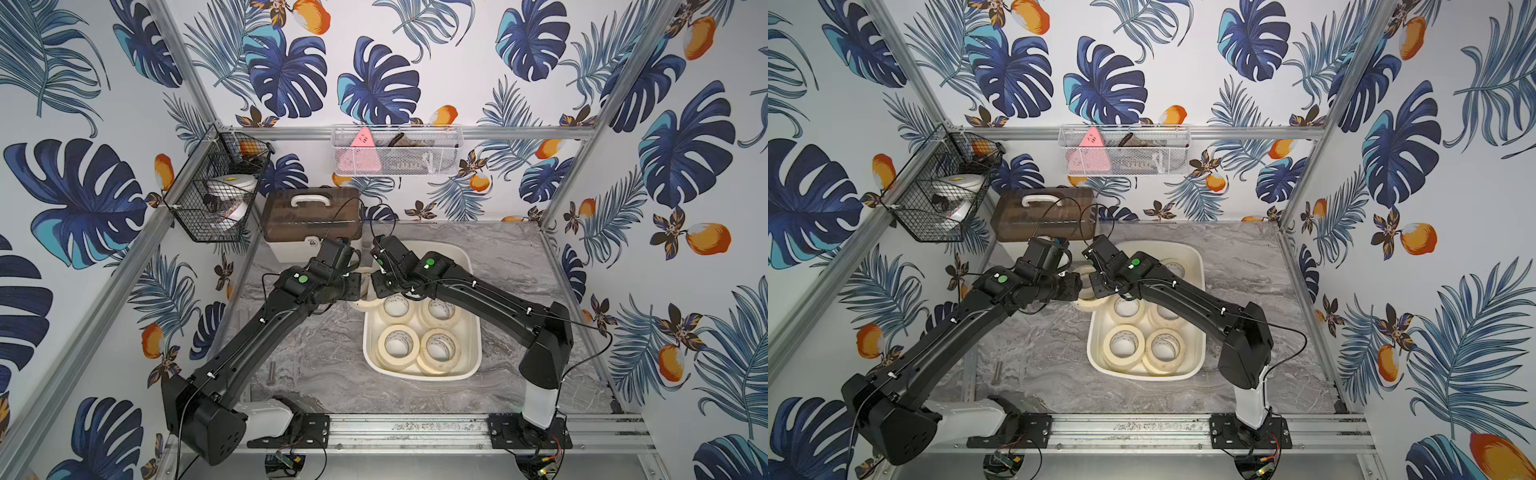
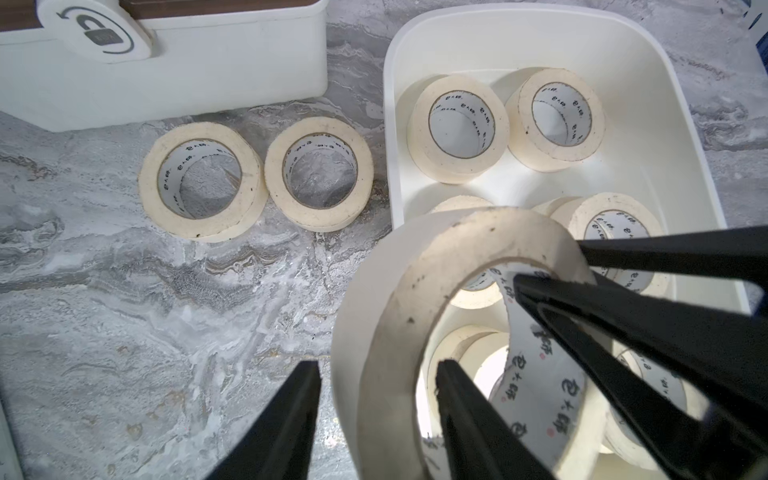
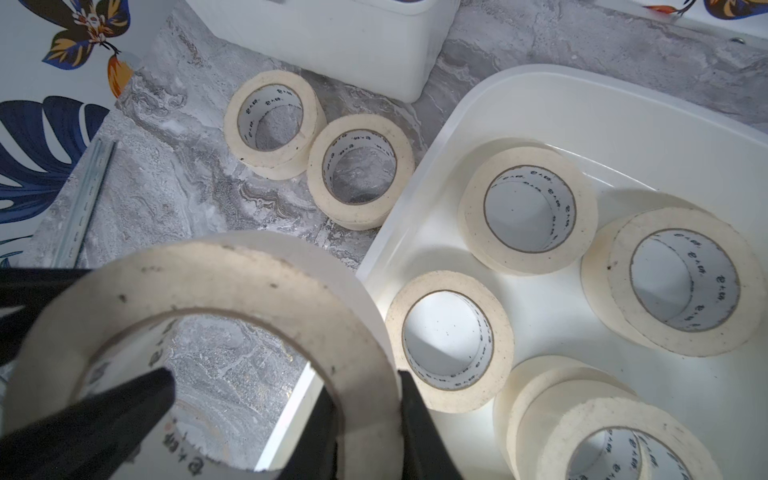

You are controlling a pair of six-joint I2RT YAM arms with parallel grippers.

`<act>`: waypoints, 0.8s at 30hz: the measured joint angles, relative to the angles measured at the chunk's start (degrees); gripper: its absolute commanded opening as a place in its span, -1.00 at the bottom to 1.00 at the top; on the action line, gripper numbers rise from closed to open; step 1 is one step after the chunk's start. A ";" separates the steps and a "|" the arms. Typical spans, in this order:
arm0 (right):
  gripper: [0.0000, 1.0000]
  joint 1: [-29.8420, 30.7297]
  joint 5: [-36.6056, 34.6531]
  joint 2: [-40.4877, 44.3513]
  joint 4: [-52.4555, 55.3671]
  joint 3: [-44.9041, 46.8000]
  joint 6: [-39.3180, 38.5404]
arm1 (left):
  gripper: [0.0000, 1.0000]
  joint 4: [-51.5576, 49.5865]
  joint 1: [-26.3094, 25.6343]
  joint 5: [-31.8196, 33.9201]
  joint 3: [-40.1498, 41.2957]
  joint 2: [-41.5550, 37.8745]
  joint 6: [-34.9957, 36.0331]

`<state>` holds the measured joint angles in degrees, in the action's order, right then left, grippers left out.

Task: Take out the art tape in the storage box
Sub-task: Pick up the art tape from the storage box.

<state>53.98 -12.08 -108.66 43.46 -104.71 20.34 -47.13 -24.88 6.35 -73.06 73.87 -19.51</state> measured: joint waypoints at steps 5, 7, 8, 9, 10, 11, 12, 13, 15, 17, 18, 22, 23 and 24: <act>-0.68 0.39 -0.48 -0.33 0.31 -0.31 0.26 | -0.62 -0.02 0.00 1.38 0.00 0.48 0.02; -0.53 0.63 -0.90 -0.26 0.11 -0.28 0.26 | -0.77 -0.15 -0.09 1.88 0.11 0.57 0.00; -0.46 0.68 -0.87 -0.17 -0.02 -0.09 0.26 | -0.82 -0.28 -0.15 2.03 0.20 0.57 -0.02; -0.38 0.68 -0.79 0.02 -0.17 0.20 0.26 | -0.86 -0.28 -0.15 1.97 0.24 0.57 -0.04; -0.25 0.63 -0.57 0.35 -0.44 0.59 0.22 | -0.89 -0.33 -0.15 1.95 0.33 0.63 -0.04; -0.12 0.63 0.09 0.74 -0.59 0.92 0.07 | -0.93 -0.42 -0.15 1.64 0.42 0.68 -0.09; -0.07 0.61 0.28 1.18 -0.63 1.29 -0.02 | -0.98 -0.39 -0.15 1.38 0.50 0.68 -0.13; -0.04 0.59 0.55 1.57 -0.83 1.79 -0.17 | -1.00 -0.26 -0.15 1.31 0.79 0.52 -0.35; 0.04 0.55 2.14 2.43 -1.42 2.84 -0.98 | -1.00 0.07 -0.15 1.73 1.66 -0.04 -1.05; 0.13 0.55 3.67 3.78 -2.32 4.46 -1.84 | -1.00 0.61 -0.15 2.36 2.78 -1.05 -1.75; 0.17 0.55 4.50 4.57 -2.91 5.31 -2.12 | -1.00 0.90 -0.15 2.56 3.17 -1.42 -2.03; 0.26 0.55 5.60 7.48 -4.81 7.76 -3.02 | -1.00 1.14 -0.15 4.90 3.61 -1.81 -4.57; 0.28 0.55 5.57 7.85 -5.16 8.00 -3.06 | -1.00 1.03 -0.15 5.88 3.61 -1.77 -5.01; 0.29 0.50 5.57 8.24 -5.49 8.26 -3.30 | -1.00 0.76 -0.15 7.21 3.52 -1.60 -5.99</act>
<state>54.48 -6.50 -100.42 37.98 -96.44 17.04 -46.37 -25.04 13.56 -69.54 72.27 -25.50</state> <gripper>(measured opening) 0.634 0.220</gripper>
